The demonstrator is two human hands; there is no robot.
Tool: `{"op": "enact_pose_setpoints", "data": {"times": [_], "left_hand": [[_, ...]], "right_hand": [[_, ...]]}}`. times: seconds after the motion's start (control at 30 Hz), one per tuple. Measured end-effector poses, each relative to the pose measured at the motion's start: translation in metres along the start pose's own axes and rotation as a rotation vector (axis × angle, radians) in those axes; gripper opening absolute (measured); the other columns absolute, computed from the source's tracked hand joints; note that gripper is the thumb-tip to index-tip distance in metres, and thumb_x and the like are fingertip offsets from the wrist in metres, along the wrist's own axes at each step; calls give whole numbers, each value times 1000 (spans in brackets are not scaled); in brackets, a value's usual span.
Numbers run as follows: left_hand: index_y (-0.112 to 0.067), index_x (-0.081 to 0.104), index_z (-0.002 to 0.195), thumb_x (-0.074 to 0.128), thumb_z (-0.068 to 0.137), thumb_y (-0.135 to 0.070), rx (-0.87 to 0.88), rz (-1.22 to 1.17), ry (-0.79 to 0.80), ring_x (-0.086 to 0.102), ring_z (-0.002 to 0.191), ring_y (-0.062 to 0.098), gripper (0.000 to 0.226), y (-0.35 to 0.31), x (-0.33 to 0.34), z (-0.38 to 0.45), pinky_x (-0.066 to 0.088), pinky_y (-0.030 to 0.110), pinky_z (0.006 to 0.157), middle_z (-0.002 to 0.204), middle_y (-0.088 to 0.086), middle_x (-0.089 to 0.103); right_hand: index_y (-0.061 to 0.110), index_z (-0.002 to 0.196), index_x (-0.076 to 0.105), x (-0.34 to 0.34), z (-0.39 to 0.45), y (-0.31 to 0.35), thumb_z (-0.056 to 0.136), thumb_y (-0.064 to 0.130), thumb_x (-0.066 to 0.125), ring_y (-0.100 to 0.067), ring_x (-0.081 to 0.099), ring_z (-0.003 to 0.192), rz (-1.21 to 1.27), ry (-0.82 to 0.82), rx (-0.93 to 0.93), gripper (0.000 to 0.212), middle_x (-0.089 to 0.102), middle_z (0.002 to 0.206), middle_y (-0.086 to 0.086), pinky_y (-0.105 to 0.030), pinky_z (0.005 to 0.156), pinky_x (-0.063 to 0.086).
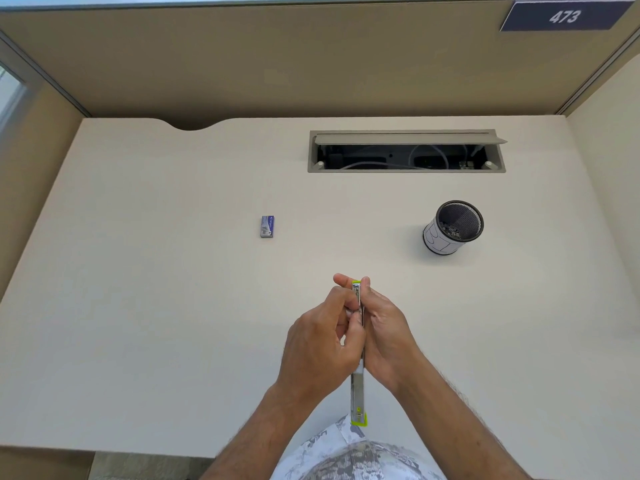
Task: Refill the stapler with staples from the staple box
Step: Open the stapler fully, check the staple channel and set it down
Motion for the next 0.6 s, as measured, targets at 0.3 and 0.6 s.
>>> {"op": "enact_pose_setpoints", "data": {"times": [0.3, 0.6], "left_hand": [[-25, 45, 84, 62, 93, -26, -4, -45, -60, 37, 47, 14, 19, -1, -1, -1, 35, 26, 46, 52, -9, 35], [-24, 48, 95, 58, 88, -22, 30, -85, -162, 54, 58, 13, 12, -3, 4, -26, 52, 34, 52, 74, -11, 55]], "right_hand": [[7, 123, 65, 4, 1, 1, 107, 39, 42, -12, 56, 53, 76, 13, 3, 43, 48, 62, 0, -24, 51, 54], [9, 122, 61, -2, 17, 8, 104, 41, 45, -11, 40, 58, 197, 82, -14, 41, 48, 73, 3, -23, 46, 37]]}}
Point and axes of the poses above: each hand's wrist, its own z-axis towards the middle knuckle, its own x-axis out of the palm, y = z × x, the point moved 10 cm from there along z, towards the middle knuckle
